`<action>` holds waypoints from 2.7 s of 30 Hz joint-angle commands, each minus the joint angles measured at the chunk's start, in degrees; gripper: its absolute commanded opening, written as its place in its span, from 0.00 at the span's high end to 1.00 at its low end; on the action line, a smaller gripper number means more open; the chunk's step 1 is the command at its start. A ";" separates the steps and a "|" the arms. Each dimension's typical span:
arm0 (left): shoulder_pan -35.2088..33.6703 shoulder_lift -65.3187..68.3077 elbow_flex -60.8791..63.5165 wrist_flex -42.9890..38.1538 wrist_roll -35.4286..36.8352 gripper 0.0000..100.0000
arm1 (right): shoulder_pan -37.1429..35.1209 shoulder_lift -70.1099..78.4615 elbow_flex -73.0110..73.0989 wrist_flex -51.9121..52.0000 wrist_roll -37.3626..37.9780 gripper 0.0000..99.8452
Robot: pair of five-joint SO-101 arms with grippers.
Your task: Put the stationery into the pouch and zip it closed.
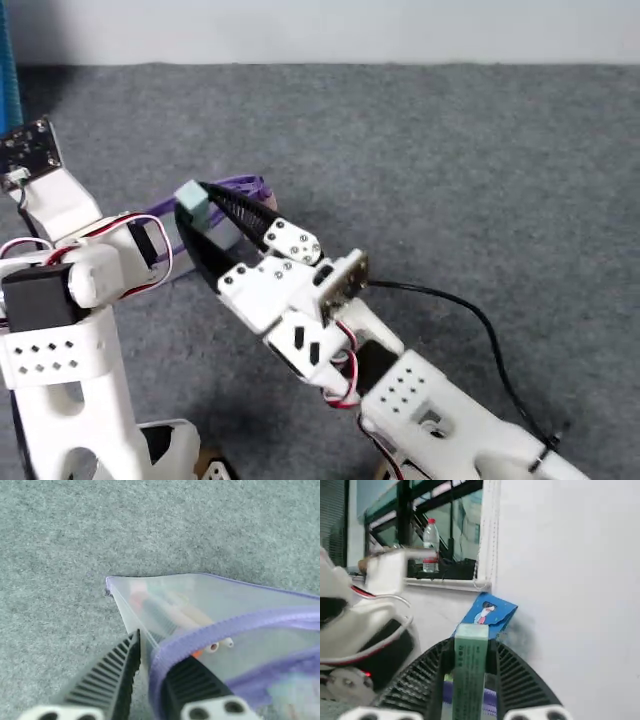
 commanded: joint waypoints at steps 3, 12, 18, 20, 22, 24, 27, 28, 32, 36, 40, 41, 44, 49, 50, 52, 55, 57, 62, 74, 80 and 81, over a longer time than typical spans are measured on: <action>0.26 -0.09 -1.01 0.26 0.70 0.99 | 3.03 6.37 -4.40 -2.77 0.79 0.99; 0.26 -0.09 -1.01 0.26 0.70 0.99 | 3.30 11.47 -7.65 -4.70 1.05 0.99; 0.26 -0.18 -1.01 0.26 0.70 0.99 | 4.26 13.93 -7.65 2.07 3.78 0.93; 0.26 -0.18 -1.01 0.26 0.70 0.99 | 4.79 13.93 -7.65 4.62 5.19 0.84; 0.26 -0.18 -1.01 0.26 0.70 0.99 | 5.14 13.76 -7.65 6.02 6.77 0.75; 0.26 -0.18 -1.01 0.26 0.70 0.99 | 5.14 12.44 -7.65 7.87 7.91 0.71; 0.26 -0.18 -1.01 0.26 0.70 0.99 | 5.14 8.40 -7.65 13.05 8.09 0.72; 0.26 -0.18 -1.01 0.26 0.70 0.99 | 5.14 6.73 -7.65 14.90 8.09 0.72; 0.26 -0.18 -1.01 0.26 0.70 0.99 | 7.60 -0.84 -7.65 24.57 7.65 0.72; 0.26 -0.18 -1.01 0.26 0.70 0.99 | 12.09 -8.66 -7.74 33.19 4.04 0.72; 0.26 -0.18 -1.01 0.26 0.70 0.99 | 18.15 -15.60 -7.74 42.51 0.09 0.72; 0.26 -0.18 -1.01 0.26 0.70 0.99 | 19.38 -16.48 -7.74 44.79 -0.44 0.72; 0.26 -0.18 -1.01 0.26 0.70 0.99 | 21.67 -17.63 -7.74 49.36 -2.73 0.72; 0.26 -0.18 -1.01 0.26 0.70 0.99 | 17.98 -17.89 -7.82 49.89 -3.43 0.72; 0.18 -0.18 -1.01 0.26 0.70 0.99 | 16.92 -17.71 -7.82 50.07 -3.43 0.72; -0.35 -0.18 -1.01 0.26 0.62 0.99 | 14.99 -17.45 -7.30 50.42 -3.52 0.72; -2.02 -0.18 -1.01 0.26 0.53 0.99 | 13.49 -16.13 -5.10 49.89 -3.52 0.72; -2.02 -0.18 -1.01 0.26 0.53 0.99 | 12.79 -13.76 -4.92 49.80 -4.57 0.72; -1.58 -0.18 -1.01 0.26 0.53 0.99 | 12.18 -4.70 -5.19 43.21 -6.86 0.72; -1.58 -0.18 -1.01 0.26 0.44 0.99 | 12.35 18.68 -17.76 35.82 -6.68 0.72; -1.58 -0.18 -1.01 0.18 0.44 0.99 | 12.09 20.44 -20.13 35.74 -6.68 0.72; -1.58 -0.18 -1.01 0.18 0.44 0.99 | 12.09 20.35 -20.13 35.65 -6.59 0.72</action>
